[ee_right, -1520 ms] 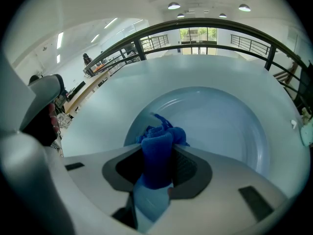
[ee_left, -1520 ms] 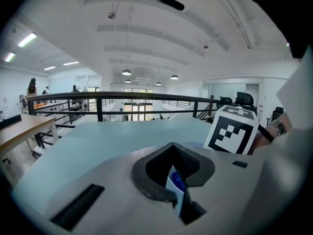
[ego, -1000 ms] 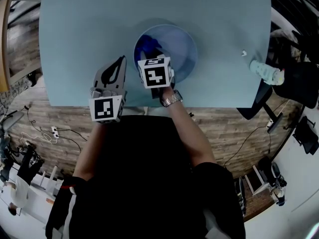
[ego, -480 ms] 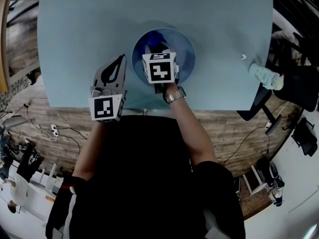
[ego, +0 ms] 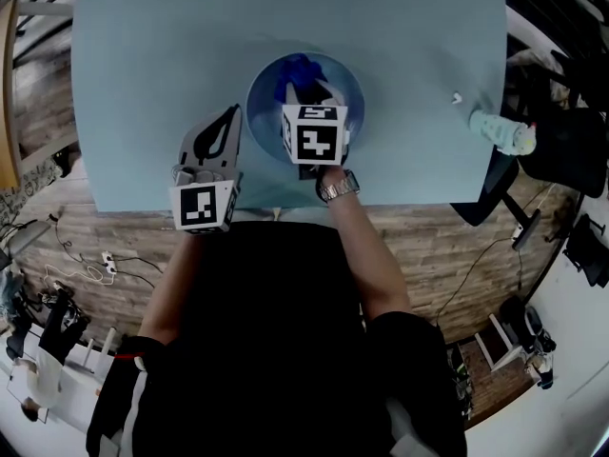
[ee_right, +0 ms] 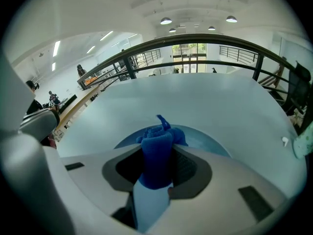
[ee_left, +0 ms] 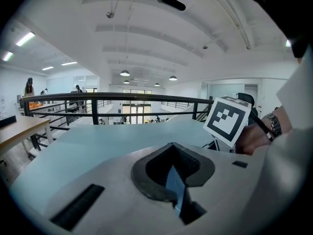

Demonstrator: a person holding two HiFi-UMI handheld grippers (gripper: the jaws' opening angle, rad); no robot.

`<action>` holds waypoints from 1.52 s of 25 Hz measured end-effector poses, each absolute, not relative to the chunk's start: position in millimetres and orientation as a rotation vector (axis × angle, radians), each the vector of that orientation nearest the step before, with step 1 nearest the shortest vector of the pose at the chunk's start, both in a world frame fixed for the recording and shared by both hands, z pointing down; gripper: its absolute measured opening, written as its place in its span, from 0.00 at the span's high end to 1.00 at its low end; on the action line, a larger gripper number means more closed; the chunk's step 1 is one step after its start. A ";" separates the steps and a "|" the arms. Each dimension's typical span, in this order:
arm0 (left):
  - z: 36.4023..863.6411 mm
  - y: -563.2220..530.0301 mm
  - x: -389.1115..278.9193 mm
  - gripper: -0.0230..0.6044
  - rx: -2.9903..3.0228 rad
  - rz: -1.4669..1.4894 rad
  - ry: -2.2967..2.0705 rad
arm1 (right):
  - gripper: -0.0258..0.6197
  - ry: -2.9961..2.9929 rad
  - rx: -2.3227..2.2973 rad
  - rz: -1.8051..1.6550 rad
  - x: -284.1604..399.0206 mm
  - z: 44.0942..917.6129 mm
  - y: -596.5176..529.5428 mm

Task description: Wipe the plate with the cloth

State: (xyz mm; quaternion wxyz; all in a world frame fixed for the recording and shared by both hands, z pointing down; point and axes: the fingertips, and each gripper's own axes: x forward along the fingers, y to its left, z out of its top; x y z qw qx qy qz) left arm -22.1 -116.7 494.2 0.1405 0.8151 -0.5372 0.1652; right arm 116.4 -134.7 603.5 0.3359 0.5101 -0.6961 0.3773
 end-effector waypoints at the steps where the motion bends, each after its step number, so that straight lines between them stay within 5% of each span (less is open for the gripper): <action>1: 492.1 -115.1 -21.4 0.96 2.370 0.472 -1.548 | 0.77 -1.825 1.342 0.978 116.3 600.1 -131.4; 38: 351.8 -21.4 -43.3 0.96 2.640 0.146 -1.531 | 0.77 -2.297 1.786 0.482 63.2 359.3 5.7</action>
